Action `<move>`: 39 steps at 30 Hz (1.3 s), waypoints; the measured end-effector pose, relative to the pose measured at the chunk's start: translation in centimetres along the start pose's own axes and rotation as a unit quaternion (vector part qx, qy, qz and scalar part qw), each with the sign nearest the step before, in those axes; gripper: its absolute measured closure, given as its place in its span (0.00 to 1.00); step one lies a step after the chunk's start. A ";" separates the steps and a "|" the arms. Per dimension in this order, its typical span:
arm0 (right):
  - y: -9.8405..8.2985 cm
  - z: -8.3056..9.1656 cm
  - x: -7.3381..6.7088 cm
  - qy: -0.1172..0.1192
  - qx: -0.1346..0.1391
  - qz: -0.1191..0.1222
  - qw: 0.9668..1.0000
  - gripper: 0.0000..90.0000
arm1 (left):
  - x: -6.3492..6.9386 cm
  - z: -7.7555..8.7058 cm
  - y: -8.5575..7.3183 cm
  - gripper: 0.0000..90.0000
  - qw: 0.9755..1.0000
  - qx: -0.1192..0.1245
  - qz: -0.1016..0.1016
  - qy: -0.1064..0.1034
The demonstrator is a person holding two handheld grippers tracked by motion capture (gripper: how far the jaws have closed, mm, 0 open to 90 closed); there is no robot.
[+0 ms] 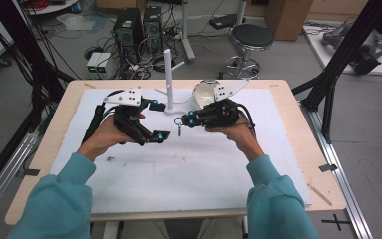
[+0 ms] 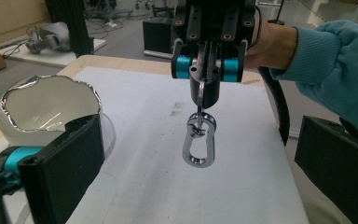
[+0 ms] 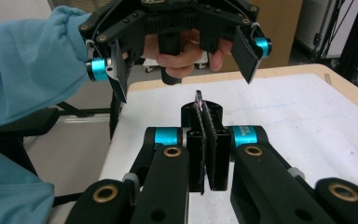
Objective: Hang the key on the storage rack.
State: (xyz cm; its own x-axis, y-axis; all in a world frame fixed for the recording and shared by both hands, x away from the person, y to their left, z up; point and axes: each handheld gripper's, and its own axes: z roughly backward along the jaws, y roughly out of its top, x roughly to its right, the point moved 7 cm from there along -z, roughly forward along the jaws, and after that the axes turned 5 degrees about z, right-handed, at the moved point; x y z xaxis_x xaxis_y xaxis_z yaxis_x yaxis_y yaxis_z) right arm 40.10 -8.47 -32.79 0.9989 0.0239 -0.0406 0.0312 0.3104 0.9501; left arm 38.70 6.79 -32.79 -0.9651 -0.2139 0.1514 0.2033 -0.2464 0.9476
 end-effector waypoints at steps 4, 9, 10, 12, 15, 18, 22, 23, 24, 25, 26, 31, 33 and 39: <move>0.1 0.2 -0.1 0.000 0.004 -0.003 1.000 0.99 | 0.0 -0.3 0.1 0.15 1.000 0.002 0.000 0.000; 0.1 0.3 0.0 -0.001 0.007 0.000 1.000 0.99 | 0.0 -0.6 0.1 0.27 1.000 0.000 0.001 -0.001; 0.1 0.3 -0.1 0.001 0.007 -0.001 1.000 0.99 | 0.0 -0.6 0.1 0.29 1.000 -0.003 0.003 0.000; 0.0 0.3 -0.1 0.002 0.010 -0.008 1.000 0.99 | -0.1 -0.7 0.1 0.32 1.000 -0.001 0.009 0.003; -0.3 0.3 0.0 0.002 0.008 -0.008 1.000 0.99 | -0.2 -0.6 0.3 0.41 1.000 0.001 0.019 0.002; -0.3 0.2 0.0 0.003 0.010 -0.007 1.000 0.99 | -0.1 -0.6 0.2 0.48 1.000 -0.005 0.019 -0.006; -0.2 0.1 -0.1 0.003 0.011 -0.008 1.000 0.99 | 0.1 -0.6 0.2 0.57 1.000 -0.006 0.021 -0.012; -0.2 0.1 -0.1 0.004 0.011 -0.008 1.000 0.99 | 0.1 -0.6 0.2 0.62 1.000 -0.008 0.021 -0.013; -0.2 0.1 -0.1 0.004 0.011 -0.008 1.000 0.99 | 0.1 -0.7 0.2 0.62 1.000 -0.006 0.022 -0.014; -0.2 0.1 -0.1 0.004 0.011 -0.009 1.000 0.99 | 0.1 -0.7 0.2 0.63 1.000 -0.006 0.020 -0.016; -0.2 0.1 -0.1 0.005 0.012 -0.008 1.000 0.99 | 0.2 -0.7 0.1 0.64 1.000 -0.008 0.020 -0.019; -0.3 -0.1 -0.1 0.006 0.009 -0.007 1.000 0.99 | 0.3 -0.8 0.1 0.69 0.999 -0.007 0.019 -0.026; -0.3 -0.1 -0.1 0.007 0.010 -0.008 1.000 0.99 | 0.3 -0.7 0.1 0.73 0.999 -0.007 0.019 -0.029; -0.3 -0.2 0.0 0.008 0.010 -0.010 1.000 0.99 | 0.3 -0.7 0.1 0.79 1.000 -0.006 0.007 -0.030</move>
State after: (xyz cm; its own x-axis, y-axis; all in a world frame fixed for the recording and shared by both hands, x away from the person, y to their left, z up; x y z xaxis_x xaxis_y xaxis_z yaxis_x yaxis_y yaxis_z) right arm 40.09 -8.42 -33.15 0.9974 0.0328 -0.0644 0.0521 0.2918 0.9551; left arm 38.54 6.06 -32.83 -0.9703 -0.1607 0.1809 0.2180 -0.2556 0.9419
